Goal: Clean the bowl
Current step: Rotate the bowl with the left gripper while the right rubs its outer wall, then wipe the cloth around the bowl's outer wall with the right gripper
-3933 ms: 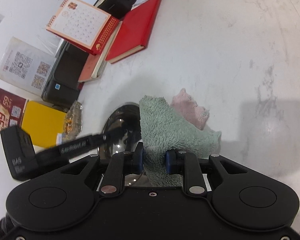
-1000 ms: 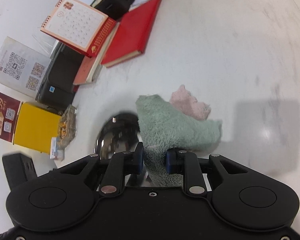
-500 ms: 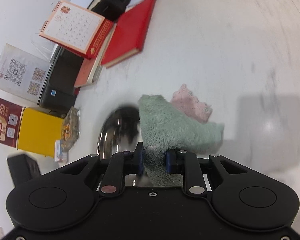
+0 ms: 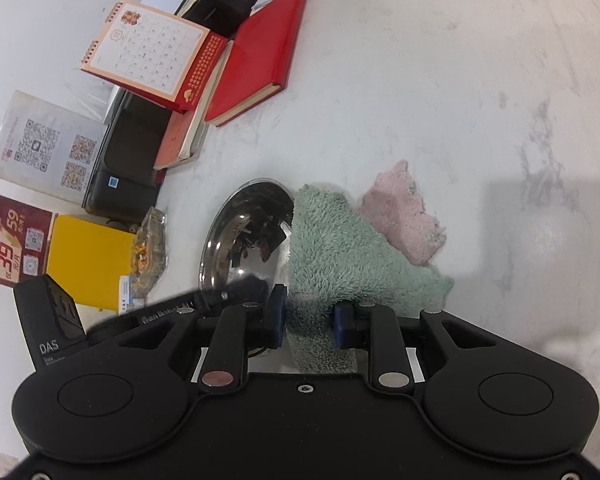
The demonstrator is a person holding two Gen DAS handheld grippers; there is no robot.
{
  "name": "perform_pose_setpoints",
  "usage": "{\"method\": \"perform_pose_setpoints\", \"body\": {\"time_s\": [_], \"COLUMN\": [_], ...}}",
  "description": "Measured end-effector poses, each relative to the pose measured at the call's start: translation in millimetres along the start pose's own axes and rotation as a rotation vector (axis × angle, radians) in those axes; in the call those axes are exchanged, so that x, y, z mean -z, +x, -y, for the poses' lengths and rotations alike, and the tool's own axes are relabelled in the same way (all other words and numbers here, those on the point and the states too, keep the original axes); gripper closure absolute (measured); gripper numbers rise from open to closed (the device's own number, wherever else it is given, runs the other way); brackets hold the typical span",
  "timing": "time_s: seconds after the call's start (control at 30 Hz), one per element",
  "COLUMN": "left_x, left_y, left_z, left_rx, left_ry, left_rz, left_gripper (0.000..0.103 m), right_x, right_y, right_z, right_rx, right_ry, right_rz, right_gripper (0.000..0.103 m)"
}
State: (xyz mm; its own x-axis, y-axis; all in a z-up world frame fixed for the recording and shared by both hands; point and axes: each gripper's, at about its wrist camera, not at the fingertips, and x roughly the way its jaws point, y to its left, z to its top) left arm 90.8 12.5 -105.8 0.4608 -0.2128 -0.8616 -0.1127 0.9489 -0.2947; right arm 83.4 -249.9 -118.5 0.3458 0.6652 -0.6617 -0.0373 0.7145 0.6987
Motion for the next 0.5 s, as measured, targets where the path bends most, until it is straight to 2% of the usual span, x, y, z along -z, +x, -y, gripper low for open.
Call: {"method": "perform_pose_setpoints", "body": {"time_s": [0.13, 0.23, 0.3, 0.43, 0.5], "left_x": [5.5, -5.5, -13.1, -21.6, -18.9], "left_y": [-7.6, -16.6, -14.9, 2.3, 4.4], "left_z": [0.8, 1.6, 3.1, 4.7, 1.3], "left_rx": [0.001, -0.003, -0.002, 0.009, 0.004], "left_ry": [0.021, 0.051, 0.072, 0.081, 0.057], "left_rz": [-0.037, 0.005, 0.011, -0.004, 0.0], "left_gripper": [0.087, 0.085, 0.079, 0.079, 0.085], "right_x": [-15.2, -18.1, -13.4, -7.6, -7.3], "right_y": [0.0, -3.3, -6.0, -5.8, -4.4], "right_z": [-2.9, -2.7, -3.7, -6.9, -9.3], "right_rx": [0.011, 0.002, 0.003, 0.017, 0.028], "right_ry": [-0.04, -0.047, -0.045, -0.046, -0.055], "right_rz": [0.003, -0.002, -0.009, -0.019, -0.021], "right_gripper": [0.08, 0.08, 0.08, 0.08, 0.08]}}
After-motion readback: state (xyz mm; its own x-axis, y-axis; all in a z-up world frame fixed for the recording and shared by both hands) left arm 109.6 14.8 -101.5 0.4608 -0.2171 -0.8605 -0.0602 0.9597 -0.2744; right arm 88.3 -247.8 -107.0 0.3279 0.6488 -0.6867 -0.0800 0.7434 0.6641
